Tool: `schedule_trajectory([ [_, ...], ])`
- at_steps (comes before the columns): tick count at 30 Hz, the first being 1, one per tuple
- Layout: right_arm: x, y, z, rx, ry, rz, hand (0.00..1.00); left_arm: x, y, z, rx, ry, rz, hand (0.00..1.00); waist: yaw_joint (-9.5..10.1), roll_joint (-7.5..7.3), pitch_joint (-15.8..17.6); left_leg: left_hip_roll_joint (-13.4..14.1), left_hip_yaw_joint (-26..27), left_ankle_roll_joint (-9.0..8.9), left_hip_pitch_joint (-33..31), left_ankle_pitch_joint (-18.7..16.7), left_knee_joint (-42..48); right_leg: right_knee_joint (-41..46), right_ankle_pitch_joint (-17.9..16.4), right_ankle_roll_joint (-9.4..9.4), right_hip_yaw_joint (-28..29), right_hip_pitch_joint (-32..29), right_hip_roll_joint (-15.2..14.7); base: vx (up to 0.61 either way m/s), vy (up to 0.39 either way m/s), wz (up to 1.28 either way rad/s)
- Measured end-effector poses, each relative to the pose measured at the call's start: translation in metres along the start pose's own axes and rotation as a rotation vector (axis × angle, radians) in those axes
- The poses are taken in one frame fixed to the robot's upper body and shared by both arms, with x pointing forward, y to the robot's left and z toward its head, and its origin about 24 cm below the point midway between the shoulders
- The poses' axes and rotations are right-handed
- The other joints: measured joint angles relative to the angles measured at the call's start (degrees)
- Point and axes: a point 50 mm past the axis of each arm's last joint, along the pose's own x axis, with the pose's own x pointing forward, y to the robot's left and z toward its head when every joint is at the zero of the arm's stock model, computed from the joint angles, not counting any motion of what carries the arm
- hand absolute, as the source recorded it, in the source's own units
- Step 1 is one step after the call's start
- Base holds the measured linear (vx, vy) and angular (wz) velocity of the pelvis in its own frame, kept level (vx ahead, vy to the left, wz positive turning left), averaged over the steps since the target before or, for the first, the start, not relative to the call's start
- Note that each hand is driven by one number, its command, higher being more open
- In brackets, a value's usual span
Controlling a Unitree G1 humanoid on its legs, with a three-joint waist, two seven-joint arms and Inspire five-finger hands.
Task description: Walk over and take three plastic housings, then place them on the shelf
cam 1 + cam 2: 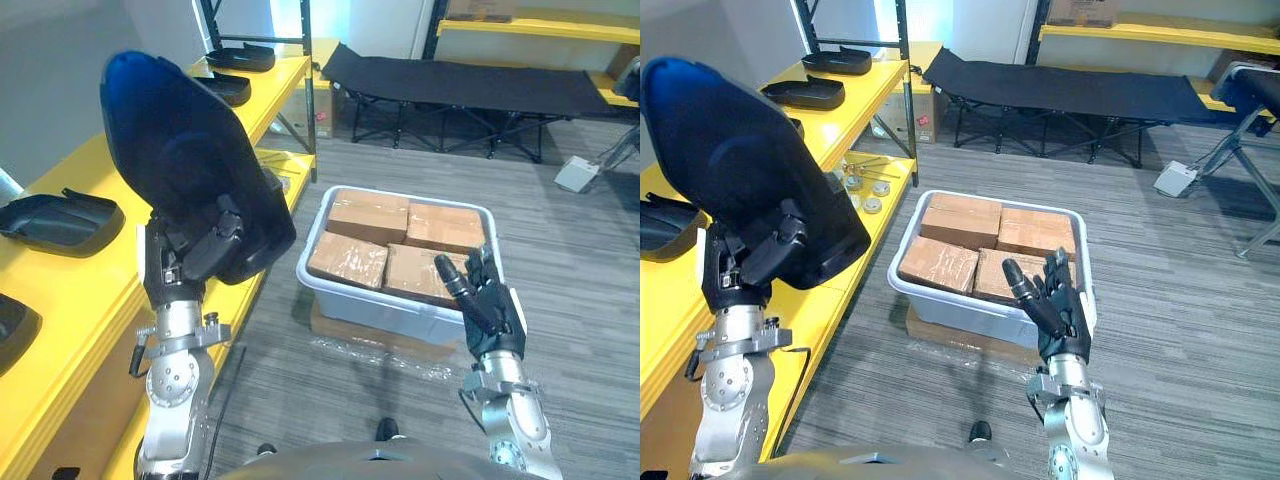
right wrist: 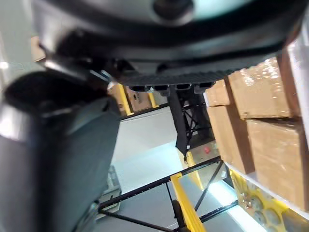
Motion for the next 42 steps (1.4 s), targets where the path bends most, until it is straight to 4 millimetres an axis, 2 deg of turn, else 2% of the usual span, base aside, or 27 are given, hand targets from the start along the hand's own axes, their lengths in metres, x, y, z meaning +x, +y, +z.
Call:
schedule_trajectory([
  [3,0.002,0.008,-0.003,0.001,0.013,0.023,1.00,-0.003,0.007,-0.001,0.016,0.011,0.039,0.00,0.79,0.07,0.0,0.0,-0.8,0.04,-0.5,-0.1,0.0,0.0,-0.1,0.03,-0.7,0.2,0.0,0.04,0.011,0.13],
  [6,0.013,0.031,-0.004,0.012,0.011,0.119,1.00,-0.003,0.016,0.001,0.033,0.005,0.108,0.00,1.87,0.09,0.0,0.1,-3.0,0.28,-1.3,0.1,0.4,0.0,-0.2,-0.08,-2.8,1.0,-0.1,0.02,0.008,0.36],
  [10,0.031,0.075,-0.007,-0.048,0.012,0.324,1.00,-0.011,0.031,0.010,0.057,-0.018,0.228,0.00,5.59,0.13,0.0,0.3,-7.7,0.43,-3.7,0.0,2.0,0.1,-0.9,-0.03,-6.8,2.3,0.0,0.02,0.006,0.54],
  [12,0.036,0.085,-0.011,-0.090,0.025,0.386,1.00,-0.019,0.040,0.014,0.078,-0.015,0.275,0.00,7.80,0.27,0.1,0.3,-11.3,0.73,-5.4,0.4,2.7,0.3,-1.6,0.21,-10.3,3.6,0.0,0.05,0.005,0.91],
  [14,0.038,0.086,-0.012,-0.118,0.036,0.399,1.00,-0.024,0.048,0.014,0.090,-0.001,0.295,0.00,9.08,0.33,0.0,0.4,-12.3,1.27,-6.7,0.6,2.7,0.3,-2.2,0.40,-14.4,5.0,-0.1,0.04,0.028,1.09],
  [15,0.040,0.084,-0.011,-0.140,0.032,0.395,1.00,-0.027,0.052,0.014,0.080,0.011,0.305,0.00,9.02,0.30,0.1,1.2,-9.9,2.09,-7.8,0.3,3.5,0.4,-2.7,0.82,-17.9,6.3,-0.4,0.05,0.066,1.69],
  [16,0.043,0.075,-0.007,-0.162,0.022,0.369,1.00,-0.029,0.053,0.014,0.075,0.019,0.300,0.00,8.53,0.40,0.3,2.8,-5.2,2.78,-8.8,0.7,5.2,0.7,-3.2,1.28,-22.2,7.8,-0.6,0.06,0.076,1.77],
  [18,0.046,0.060,-0.001,-0.189,0.007,0.323,1.00,-0.031,0.052,0.013,0.068,0.028,0.282,0.00,8.21,0.77,0.5,4.1,0.2,3.85,-9.7,1.6,7.0,3.2,-4.9,2.36,-26.3,9.1,-1.9,0.06,0.141,1.56],
  [19,0.049,0.052,0.003,-0.197,-0.003,0.299,1.00,-0.032,0.051,0.012,0.054,0.033,0.281,0.00,8.10,0.91,0.6,3.5,-0.3,4.03,-9.7,2.4,6.7,5.1,-6.0,2.92,-27.7,9.7,-3.1,0.07,0.208,1.16],
  [21,0.049,0.049,0.005,-0.175,-0.014,0.298,1.00,-0.033,0.052,0.012,0.055,0.035,0.284,0.00,8.04,0.75,0.9,2.6,-1.2,3.91,-9.5,2.5,6.5,6.3,-6.9,3.20,-27.8,9.8,-4.2,0.04,0.160,0.40],
  [24,0.048,0.057,0.004,-0.165,-0.010,0.365,1.00,-0.033,0.053,0.012,0.057,0.036,0.284,0.00,8.20,0.87,1.7,1.2,-0.5,3.86,-8.5,1.9,5.7,6.8,-7.6,3.51,-26.6,10.0,-5.4,0.01,0.119,-0.10],
  [30,0.043,0.073,-0.004,-0.189,0.010,0.443,1.00,-0.031,0.043,0.011,0.037,0.041,0.153,0.00,7.86,1.02,1.9,-0.3,-2.7,4.63,-8.8,3.4,3.7,7.1,-7.7,3.73,-27.7,9.9,-5.8,0.02,0.045,0.14],
  [33,0.044,0.075,-0.003,-0.244,-0.002,0.438,1.00,-0.028,0.033,0.009,-0.005,0.041,0.057,0.00,7.44,0.91,2.1,-1.1,-6.7,4.93,-9.9,4.2,3.5,11.9,-11.3,3.02,-25.0,9.4,-6.9,0.02,0.032,0.69],
  [34,0.045,0.073,-0.002,-0.250,-0.007,0.418,1.00,-0.024,0.026,0.010,-0.036,0.031,0.000,0.00,7.45,0.50,2.5,-1.5,-8.6,4.92,-10.3,4.9,3.2,14.0,-13.5,3.89,-22.8,8.8,-7.6,-0.03,0.012,0.84],
  [36,0.048,0.075,0.001,-0.276,-0.022,0.428,1.00,-0.022,0.019,0.011,-0.049,0.009,-0.053,0.00,8.17,0.98,3.3,-1.6,-10.0,4.63,-10.8,5.9,3.2,15.9,-14.7,4.44,-22.2,8.4,-7.5,-0.07,-0.022,0.44],
  [37,0.051,0.079,0.004,-0.295,-0.040,0.444,1.00,-0.022,0.017,0.012,-0.055,-0.002,-0.068,0.00,8.73,1.69,3.9,-1.2,-10.0,4.42,-10.8,6.2,3.2,16.6,-15.5,4.55,-21.5,7.9,-7.3,-0.08,-0.036,0.00],
  [39,0.051,0.081,0.006,-0.324,-0.062,0.469,1.00,-0.021,0.013,0.012,-0.069,-0.006,-0.097,0.00,8.84,2.81,4.4,-0.5,-10.3,4.30,-10.8,6.6,3.2,17.3,-15.9,4.23,-21.4,7.9,-6.7,-0.08,-0.061,-0.01],
  [42,0.049,0.081,0.004,-0.333,-0.054,0.490,1.00,-0.022,0.007,0.011,-0.110,-0.002,-0.160,0.00,8.21,3.08,4.7,0.1,-10.8,4.13,-10.6,6.9,3.7,18.8,-17.0,3.97,-21.4,8.1,-6.5,-0.06,-0.046,0.05],
])
